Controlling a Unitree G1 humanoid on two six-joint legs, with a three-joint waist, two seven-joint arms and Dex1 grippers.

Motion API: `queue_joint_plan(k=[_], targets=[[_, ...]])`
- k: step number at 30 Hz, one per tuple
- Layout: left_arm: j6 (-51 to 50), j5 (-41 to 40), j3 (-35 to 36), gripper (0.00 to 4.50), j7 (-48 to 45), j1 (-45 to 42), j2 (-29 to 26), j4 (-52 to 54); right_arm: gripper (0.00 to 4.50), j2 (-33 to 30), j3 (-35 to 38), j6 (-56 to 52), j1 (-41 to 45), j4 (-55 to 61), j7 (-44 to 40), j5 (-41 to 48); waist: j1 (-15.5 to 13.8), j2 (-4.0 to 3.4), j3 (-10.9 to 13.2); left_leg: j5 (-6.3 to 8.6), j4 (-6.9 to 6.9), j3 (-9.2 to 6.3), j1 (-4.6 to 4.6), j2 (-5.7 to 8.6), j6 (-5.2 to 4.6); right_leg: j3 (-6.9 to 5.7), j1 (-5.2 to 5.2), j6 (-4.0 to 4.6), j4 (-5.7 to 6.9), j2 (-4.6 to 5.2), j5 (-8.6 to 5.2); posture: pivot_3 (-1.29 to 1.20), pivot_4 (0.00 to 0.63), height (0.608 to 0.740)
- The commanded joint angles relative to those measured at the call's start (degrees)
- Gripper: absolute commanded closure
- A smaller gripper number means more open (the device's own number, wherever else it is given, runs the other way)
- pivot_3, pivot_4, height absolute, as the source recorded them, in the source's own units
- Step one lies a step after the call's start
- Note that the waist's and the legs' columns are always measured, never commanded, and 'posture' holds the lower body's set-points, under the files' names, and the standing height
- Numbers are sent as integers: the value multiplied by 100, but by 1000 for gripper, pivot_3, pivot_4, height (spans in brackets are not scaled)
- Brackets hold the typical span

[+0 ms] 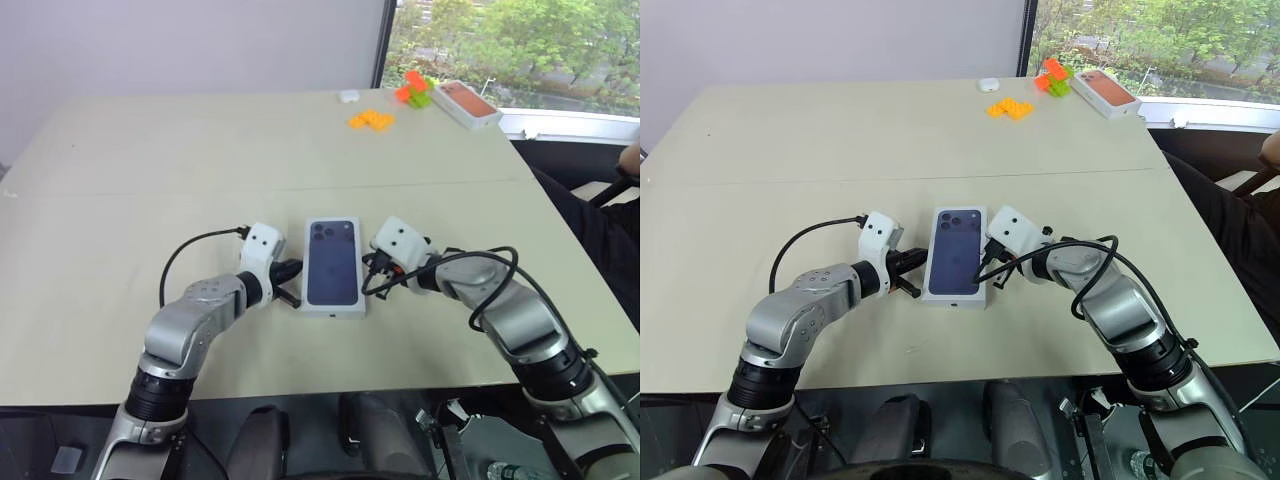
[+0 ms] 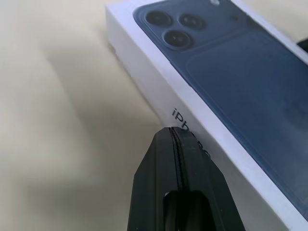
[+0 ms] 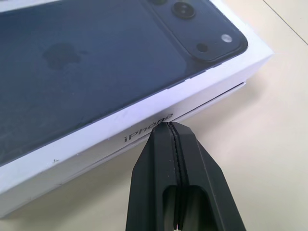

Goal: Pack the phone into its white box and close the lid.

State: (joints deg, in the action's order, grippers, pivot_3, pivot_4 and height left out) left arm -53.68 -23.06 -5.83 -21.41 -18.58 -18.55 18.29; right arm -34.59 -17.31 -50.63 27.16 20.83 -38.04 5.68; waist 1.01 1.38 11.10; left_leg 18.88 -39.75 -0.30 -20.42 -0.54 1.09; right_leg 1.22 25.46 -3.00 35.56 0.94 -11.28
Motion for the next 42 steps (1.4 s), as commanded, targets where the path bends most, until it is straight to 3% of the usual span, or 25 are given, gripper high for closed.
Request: queue_joint_plan(k=[1, 19, 25, 34, 42], targets=[[20, -97, 3, 4500, -109, -45, 12, 255, 4479, 46, -7, 146, 127, 110, 0, -23, -1, 0, 0, 0, 2, 0, 0, 0, 0, 0, 0, 0, -3, 0, 0, 0, 150, 740], [45, -350, 433, 4500, -211, -73, -93, 274, 4479, -806, 538, 676, 44, 380, -659, 191, -8, 0, 0, 0, 55, 1, 3, 2, 0, -1, 2, 6, -42, 1, 14, 0, 150, 740], [190, -402, 698, 4500, -103, -366, 114, 83, 4479, -741, 902, 837, 4, 768, -1027, 788, -20, 2, 1, 0, 55, 0, 4, 2, 0, -3, 1, 3, -42, 1, 12, 0, 150, 740], [497, -124, 427, 4500, -135, -667, 166, -342, 4479, -477, 308, 510, -382, 894, -637, 659, -22, 2, 1, 0, 55, 1, 2, 2, 0, -1, 2, 6, -42, 3, 15, 0, 150, 740], [755, 32, 367, 4500, -98, -970, 355, -769, 4479, -904, 26, 666, -888, 976, -830, 527, -35, 3, 1, 0, 54, 1, 4, 7, 0, -3, -1, 6, -42, 6, 15, 0, 150, 740]])
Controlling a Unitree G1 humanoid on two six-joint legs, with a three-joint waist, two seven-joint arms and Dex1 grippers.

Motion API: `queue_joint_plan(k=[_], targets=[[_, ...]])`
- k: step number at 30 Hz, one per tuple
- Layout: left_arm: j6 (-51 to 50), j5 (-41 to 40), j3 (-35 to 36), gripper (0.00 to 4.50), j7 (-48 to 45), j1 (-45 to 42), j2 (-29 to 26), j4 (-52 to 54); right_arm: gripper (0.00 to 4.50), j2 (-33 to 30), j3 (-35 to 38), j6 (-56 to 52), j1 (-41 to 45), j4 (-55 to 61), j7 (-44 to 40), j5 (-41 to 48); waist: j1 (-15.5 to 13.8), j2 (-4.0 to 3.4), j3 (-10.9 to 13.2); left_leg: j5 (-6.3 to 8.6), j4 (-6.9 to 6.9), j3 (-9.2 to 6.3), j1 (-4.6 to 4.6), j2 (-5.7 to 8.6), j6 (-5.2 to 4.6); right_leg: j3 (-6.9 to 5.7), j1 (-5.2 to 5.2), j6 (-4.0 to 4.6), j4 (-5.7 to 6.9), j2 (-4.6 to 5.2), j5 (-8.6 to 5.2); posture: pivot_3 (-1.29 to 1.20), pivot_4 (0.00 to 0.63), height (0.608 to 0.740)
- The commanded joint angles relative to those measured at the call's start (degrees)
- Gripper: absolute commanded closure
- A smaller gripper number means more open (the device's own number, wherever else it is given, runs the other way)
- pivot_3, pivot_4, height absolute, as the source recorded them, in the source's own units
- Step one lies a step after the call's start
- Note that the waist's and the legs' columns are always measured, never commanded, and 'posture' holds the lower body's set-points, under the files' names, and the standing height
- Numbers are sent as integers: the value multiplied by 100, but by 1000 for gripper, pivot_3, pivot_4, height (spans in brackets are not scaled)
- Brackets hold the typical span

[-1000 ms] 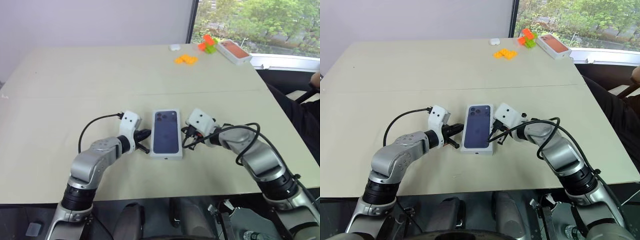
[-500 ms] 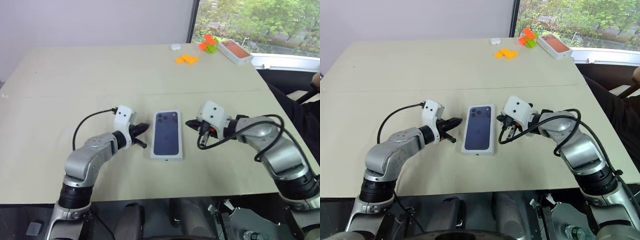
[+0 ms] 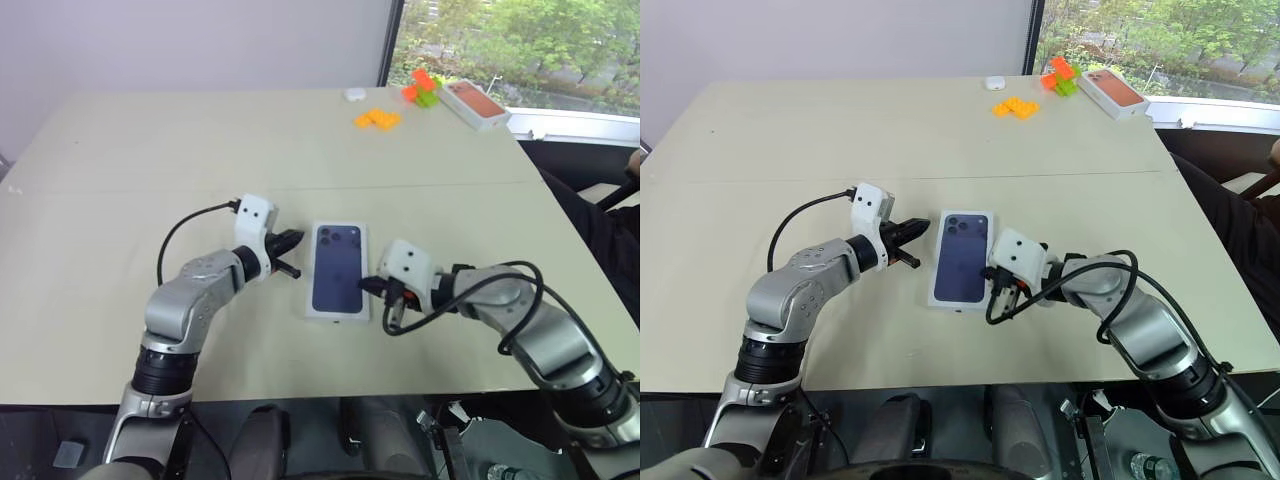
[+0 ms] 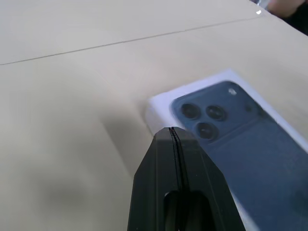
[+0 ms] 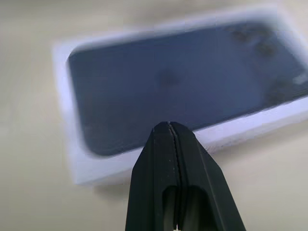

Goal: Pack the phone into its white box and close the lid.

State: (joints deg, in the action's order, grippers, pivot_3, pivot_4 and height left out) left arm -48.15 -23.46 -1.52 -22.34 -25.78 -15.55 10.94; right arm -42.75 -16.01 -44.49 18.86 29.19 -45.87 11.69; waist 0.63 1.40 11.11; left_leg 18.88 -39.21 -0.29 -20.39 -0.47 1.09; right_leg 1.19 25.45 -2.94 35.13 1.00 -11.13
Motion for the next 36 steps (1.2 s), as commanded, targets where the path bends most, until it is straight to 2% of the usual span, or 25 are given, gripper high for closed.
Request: queue_joint_plan(k=[1, 7, 16, 20, 24, 30, 33, 36], targets=[[236, 101, -68, 4500, -8, -310, 77, -104, 4479, -124, -155, 88, -86, 127, -57, -126, 6, 1, 0, 0, -1, 0, 1, 1, 0, 1, 0, 0, 0, 0, 0, 0, 150, 740], [549, 259, -164, 4500, -128, -648, 119, -534, 4479, -50, -134, 187, -74, 101, 26, -188, 9, 1, -1, 0, -1, -1, 4, -2, 0, -1, -2, -1, 2, -7, 0, 0, 150, 740], [1011, 728, -450, 4500, -447, -1769, 341, -2370, 4479, -93, 89, 242, -227, 577, -317, 316, 6, 2, -1, 0, -2, 0, 1, 1, 0, -4, -2, -1, 1, -8, 1, 0, 150, 740], [428, 839, -907, 4500, -847, -1885, 327, -2684, 4479, -195, -218, 219, -321, 490, -258, 40, 18, 1, -1, 1, 0, 0, -1, 1, -2, -2, -1, -6, -2, -7, -2, 0, 150, 740], [-9, 847, -966, 4500, -860, -1933, 393, -2765, 4479, -192, -248, 191, -328, 412, -241, -20, 4, 3, -2, 1, -1, 0, 4, 2, -2, 0, -6, -6, -1, -4, -2, 0, 150, 740], [-59, 1126, -1175, 4500, -887, -1872, 322, -2791, 4479, -175, -258, 104, -312, 379, -244, -4, 7, 3, -9, 1, -1, -2, 13, 1, -3, -1, -14, -18, 4, -6, -10, 0, 150, 740], [241, 1148, -1009, 4500, -818, -1770, 368, -2703, 4479, -155, -252, 131, -331, 337, -211, -33, 5, 3, -14, 1, -1, -2, 14, 1, -2, -1, -15, -7, 4, -6, -3, 0, 150, 740], [1067, 803, -214, 4500, -653, -1663, 541, -2361, 4479, 62, 126, 243, -300, 372, -83, 171, 6, 5, -14, 1, -2, -2, 14, 0, -2, -1, -16, -6, 4, -3, -2, 0, 150, 740]])
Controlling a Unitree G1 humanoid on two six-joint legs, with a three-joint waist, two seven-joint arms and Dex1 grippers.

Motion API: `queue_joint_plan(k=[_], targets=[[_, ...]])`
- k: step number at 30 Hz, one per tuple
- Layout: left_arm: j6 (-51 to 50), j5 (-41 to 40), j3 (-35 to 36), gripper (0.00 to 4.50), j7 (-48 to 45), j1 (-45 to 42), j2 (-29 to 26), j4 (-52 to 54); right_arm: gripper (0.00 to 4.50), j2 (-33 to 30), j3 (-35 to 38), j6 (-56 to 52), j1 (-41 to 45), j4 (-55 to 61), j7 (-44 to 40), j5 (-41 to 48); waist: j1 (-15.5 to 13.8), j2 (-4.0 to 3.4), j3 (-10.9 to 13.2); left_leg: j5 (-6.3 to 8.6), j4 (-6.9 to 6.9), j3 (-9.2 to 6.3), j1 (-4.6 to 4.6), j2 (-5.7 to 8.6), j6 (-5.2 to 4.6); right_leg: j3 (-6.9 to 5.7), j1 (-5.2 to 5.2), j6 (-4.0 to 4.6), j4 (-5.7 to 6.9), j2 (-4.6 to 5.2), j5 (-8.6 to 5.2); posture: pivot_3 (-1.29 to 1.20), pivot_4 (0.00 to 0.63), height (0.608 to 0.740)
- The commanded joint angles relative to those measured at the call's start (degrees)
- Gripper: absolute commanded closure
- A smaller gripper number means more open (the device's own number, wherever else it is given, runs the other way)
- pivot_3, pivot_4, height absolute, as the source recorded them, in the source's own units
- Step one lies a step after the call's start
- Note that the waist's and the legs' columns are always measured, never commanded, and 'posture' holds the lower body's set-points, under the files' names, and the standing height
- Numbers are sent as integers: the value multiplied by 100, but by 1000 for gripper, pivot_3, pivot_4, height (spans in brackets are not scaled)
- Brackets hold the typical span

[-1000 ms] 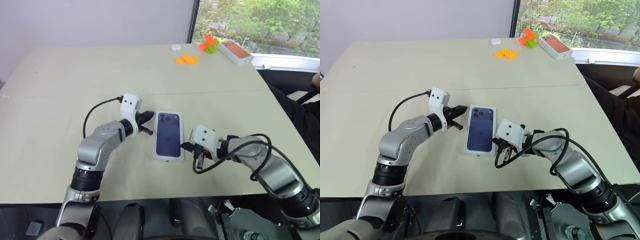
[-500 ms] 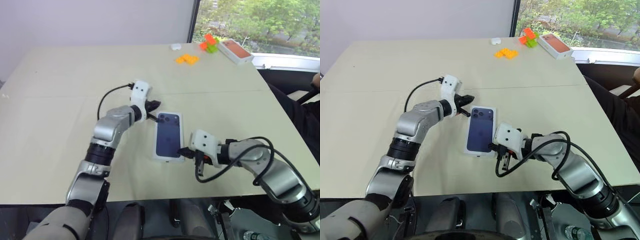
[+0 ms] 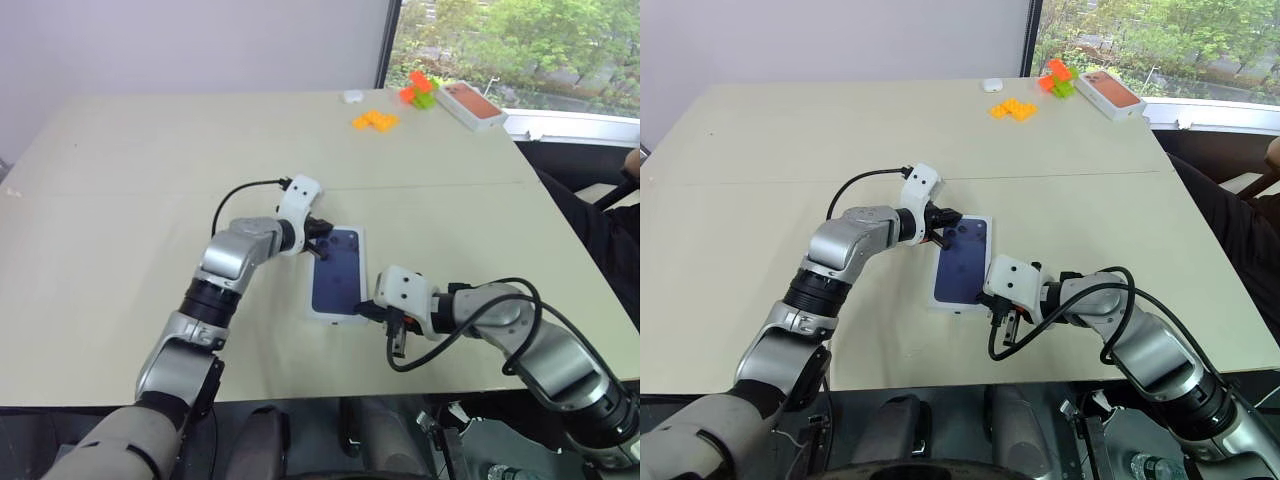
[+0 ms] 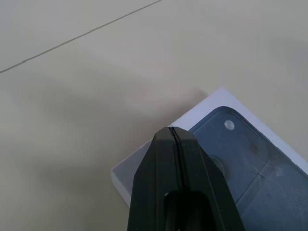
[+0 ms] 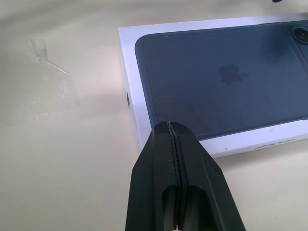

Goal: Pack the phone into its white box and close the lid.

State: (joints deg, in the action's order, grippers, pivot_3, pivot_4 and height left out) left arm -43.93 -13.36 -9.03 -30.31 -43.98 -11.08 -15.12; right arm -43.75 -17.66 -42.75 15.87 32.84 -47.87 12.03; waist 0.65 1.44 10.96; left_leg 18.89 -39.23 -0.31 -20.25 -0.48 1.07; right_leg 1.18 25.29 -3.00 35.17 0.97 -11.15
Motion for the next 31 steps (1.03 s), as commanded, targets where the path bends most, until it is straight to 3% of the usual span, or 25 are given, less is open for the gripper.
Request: queue_joint_plan(k=[1, 4, 8, 12, 17, 23, 31], targets=[[888, -297, 779, 4500, 182, 235, 87, 441, 4479, 245, 454, 98, 17, -7, 190, 202, 12, 4, 3, 0, -1, 0, -1, -1, 0, 0, 2, 0, 0, 1, 0, 0, 150, 740], [1116, -665, 1488, 4500, 229, 573, -135, 1182, 4479, 536, 977, 226, 125, -172, 582, 221, 35, 5, 6, -1, -2, 2, -11, -8, 1, 4, 19, 2, 7, -1, 3, 0, 150, 740], [946, -1158, 2400, 4500, 53, 1633, -885, 2396, 4479, 871, 1749, 798, 263, -992, 1280, -9, 48, -1, 3, 0, 5, 2, -6, -23, 1, 7, 20, 4, 9, -12, 3, 0, 150, 740], [868, -1416, 3012, 4500, -103, 2661, -1514, 2893, 4479, 941, 2151, 1030, 317, -1636, 1165, 256, -1, 0, 3, 0, 5, 6, -9, -24, 1, 5, 19, 5, 5, -4, 2, 0, 150, 740], [1076, -1575, 3776, 4500, -176, 3724, -1884, 3121, 4479, 997, 2535, 1100, 297, -2215, 964, 620, 1, 4, 5, 0, 0, 10, -12, -11, 1, 4, 14, 7, -1, 17, 0, 0, 150, 740], [1376, -1440, 3837, 4500, -380, 4735, -2127, 3402, 4479, 858, 2657, 1114, 190, -2327, 693, 825, 13, 1, 5, 0, 3, 14, -9, -13, 1, 7, 15, 6, -2, 16, -1, 0, 150, 740], [1355, -1621, 3844, 4500, -227, 4966, -2043, 3410, 4479, 961, 2635, 1209, 25, -2202, 739, 926, 20, 1, 5, 0, 2, 13, -3, -24, 1, 6, 13, 21, 5, -1, -11, 0, 150, 740]])
